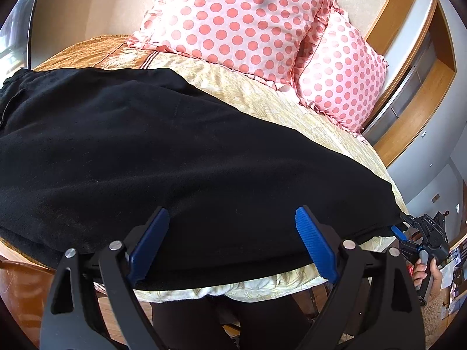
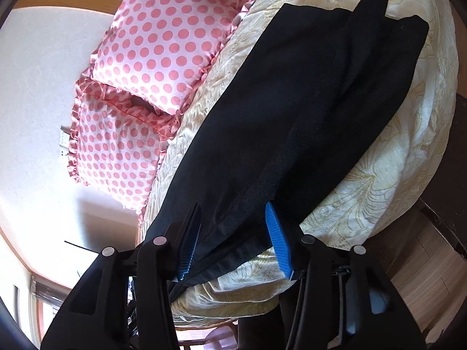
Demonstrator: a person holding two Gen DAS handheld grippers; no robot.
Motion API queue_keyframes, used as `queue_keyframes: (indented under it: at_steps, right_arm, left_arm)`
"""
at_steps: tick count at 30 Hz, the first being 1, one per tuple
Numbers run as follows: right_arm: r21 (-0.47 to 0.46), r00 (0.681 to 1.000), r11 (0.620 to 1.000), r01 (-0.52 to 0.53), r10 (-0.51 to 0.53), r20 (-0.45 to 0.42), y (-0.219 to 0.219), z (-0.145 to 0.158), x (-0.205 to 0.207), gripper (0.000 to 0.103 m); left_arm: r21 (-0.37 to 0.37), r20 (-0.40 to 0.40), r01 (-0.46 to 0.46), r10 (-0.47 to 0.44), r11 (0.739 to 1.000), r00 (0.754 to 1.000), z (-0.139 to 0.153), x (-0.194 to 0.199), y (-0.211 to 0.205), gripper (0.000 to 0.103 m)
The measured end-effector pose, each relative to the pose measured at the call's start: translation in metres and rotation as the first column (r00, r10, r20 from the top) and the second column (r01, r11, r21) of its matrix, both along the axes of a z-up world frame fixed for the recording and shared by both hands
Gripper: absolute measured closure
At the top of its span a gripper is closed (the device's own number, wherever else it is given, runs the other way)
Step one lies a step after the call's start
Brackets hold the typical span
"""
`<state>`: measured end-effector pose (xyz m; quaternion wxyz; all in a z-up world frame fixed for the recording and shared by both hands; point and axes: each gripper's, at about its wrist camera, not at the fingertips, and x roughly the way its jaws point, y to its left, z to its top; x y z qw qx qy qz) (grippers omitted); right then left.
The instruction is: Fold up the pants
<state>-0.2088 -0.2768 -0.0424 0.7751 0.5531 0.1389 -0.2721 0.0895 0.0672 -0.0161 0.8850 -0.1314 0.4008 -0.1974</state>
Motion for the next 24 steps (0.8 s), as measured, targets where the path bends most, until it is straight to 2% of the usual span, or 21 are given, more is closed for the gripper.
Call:
queue_keyframes:
  at_steps: [2,4,6,7,10,12,15,20,24]
  right_arm:
    - [-0.006,1.000,1.000,0.001,-0.002,-0.015,-0.001,0.000,0.003,0.058]
    - [-0.008,1.000,1.000,0.014,-0.014,-0.015,-0.004,-0.004,0.005,0.068]
    - [0.000,1.000,1.000,0.028,-0.028,-0.007,-0.008,-0.009,0.005,0.095]
    - [0.007,0.999,0.999,0.034,-0.034,0.001,-0.009,-0.012,0.004,0.098]
    - [0.012,0.996,0.999,0.050,-0.051,0.067,-0.006,-0.013,-0.007,0.100]
    - [-0.018,0.995,0.998,0.056,-0.054,0.079,0.000,-0.006,-0.014,0.100]
    - [-0.061,0.996,0.996,0.069,-0.065,0.067,0.011,0.003,-0.025,0.100]
    - [-0.057,0.995,0.994,0.097,-0.096,0.017,0.012,-0.005,-0.030,0.101]
    - [-0.044,0.996,0.995,0.089,-0.089,-0.018,0.007,-0.009,-0.026,0.100]
  left_arm:
    - [-0.003,-0.001,-0.003,0.003,1.000,1.000,-0.001,0.000,0.002,0.014]
    - [-0.007,-0.007,-0.007,0.007,1.000,1.000,-0.003,0.000,0.002,0.014]
    - [-0.006,-0.012,-0.008,0.008,1.000,1.000,-0.004,0.001,0.002,0.014]
    - [-0.004,-0.012,-0.008,0.008,1.000,1.000,-0.004,0.001,0.001,0.014]
    - [-0.005,-0.012,-0.006,0.006,1.000,1.000,-0.004,0.000,0.001,0.014]
    - [-0.007,-0.013,-0.004,0.004,1.000,1.000,-0.004,0.000,0.001,0.013]
    - [-0.007,-0.014,-0.001,0.001,1.000,1.000,-0.003,-0.001,0.000,0.013]
    - [-0.041,-0.001,0.023,-0.023,0.999,1.000,-0.001,-0.002,-0.001,0.013]
    - [-0.125,0.004,0.057,-0.057,0.991,0.998,0.001,-0.001,-0.005,0.013]
